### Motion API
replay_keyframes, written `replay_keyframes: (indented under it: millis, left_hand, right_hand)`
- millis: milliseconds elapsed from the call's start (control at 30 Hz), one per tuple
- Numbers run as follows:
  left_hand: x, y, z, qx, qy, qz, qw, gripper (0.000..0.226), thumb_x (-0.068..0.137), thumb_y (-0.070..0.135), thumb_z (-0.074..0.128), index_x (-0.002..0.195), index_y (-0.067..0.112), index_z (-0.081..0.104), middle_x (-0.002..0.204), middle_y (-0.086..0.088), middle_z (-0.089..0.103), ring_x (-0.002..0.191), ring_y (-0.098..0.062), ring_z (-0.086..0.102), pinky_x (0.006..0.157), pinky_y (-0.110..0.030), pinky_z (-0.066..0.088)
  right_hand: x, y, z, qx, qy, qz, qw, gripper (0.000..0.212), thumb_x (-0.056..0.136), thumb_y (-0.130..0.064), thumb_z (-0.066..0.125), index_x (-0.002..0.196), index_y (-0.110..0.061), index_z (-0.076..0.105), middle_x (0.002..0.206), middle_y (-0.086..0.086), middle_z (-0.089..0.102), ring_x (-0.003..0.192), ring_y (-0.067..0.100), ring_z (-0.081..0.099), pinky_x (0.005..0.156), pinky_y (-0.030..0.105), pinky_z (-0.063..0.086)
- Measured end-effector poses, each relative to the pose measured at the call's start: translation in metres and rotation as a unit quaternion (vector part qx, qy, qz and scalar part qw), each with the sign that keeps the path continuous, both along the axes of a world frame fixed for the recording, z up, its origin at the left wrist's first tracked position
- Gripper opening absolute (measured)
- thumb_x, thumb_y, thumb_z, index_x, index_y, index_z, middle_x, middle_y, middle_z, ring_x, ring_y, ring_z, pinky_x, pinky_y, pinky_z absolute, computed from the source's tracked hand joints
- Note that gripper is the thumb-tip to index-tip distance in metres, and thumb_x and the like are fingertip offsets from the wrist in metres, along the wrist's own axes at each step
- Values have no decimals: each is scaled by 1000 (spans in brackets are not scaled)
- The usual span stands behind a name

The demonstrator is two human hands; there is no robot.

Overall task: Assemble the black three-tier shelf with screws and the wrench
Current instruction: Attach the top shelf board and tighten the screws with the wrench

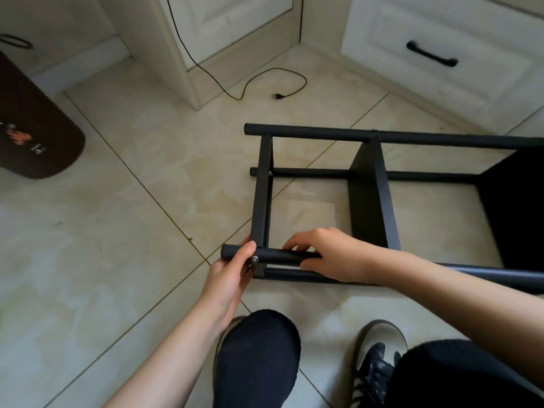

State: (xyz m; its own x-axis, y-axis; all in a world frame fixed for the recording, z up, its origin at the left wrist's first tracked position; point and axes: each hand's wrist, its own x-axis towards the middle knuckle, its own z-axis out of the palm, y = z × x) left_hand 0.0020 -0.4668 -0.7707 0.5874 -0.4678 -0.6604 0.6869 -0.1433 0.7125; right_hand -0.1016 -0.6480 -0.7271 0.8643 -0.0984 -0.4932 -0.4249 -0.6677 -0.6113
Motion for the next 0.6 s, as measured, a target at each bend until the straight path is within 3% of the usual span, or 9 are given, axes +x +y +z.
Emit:
replay_keyframes:
  millis: [100, 233, 433, 500, 600]
  left_hand:
    - [-1, -1, 4, 15, 5, 6, 1000, 37, 81, 29, 73, 111, 8, 69, 102, -6, 78, 92, -11, 74, 74, -19, 55]
    - [-3, -1, 13, 30, -9, 7, 999, 36, 89, 29, 71, 118, 8, 68, 105, -7, 77, 101, -17, 72, 87, -27, 51]
    - [3, -13, 66, 49, -106, -33, 993, 62, 57, 62, 87, 104, 24, 72, 113, 4, 75, 116, -18, 64, 111, -43, 43]
    - [10, -20, 90, 50, -147, -38, 987, 67, 51, 69, 78, 100, 23, 72, 112, 1, 72, 118, -26, 63, 111, -45, 42]
    - [19, -30, 130, 35, -199, -54, 978, 75, 49, 75, 78, 102, 23, 72, 115, 0, 70, 116, -23, 61, 107, -44, 42]
  right_hand:
    - [2, 4, 2, -22, 16, -8, 1000, 38, 94, -14, 60, 129, -29, 56, 118, -2, 68, 95, 11, 61, 81, 22, 47]
    - [2, 8, 21, -11, 23, -26, 999, 38, 94, -9, 60, 128, -25, 58, 118, 1, 68, 105, 16, 64, 92, 32, 53]
    - [4, 1, 79, -9, 2, -56, 998, 41, 94, -5, 59, 133, -17, 58, 123, 7, 67, 112, 21, 64, 100, 34, 50]
    - [5, -3, 103, -22, -24, -66, 997, 41, 95, -5, 59, 134, -16, 58, 124, 8, 67, 112, 21, 64, 100, 35, 51]
    - [5, -9, 137, -34, -63, -75, 995, 42, 94, -4, 58, 134, -16, 58, 125, 6, 65, 111, 19, 63, 98, 31, 52]
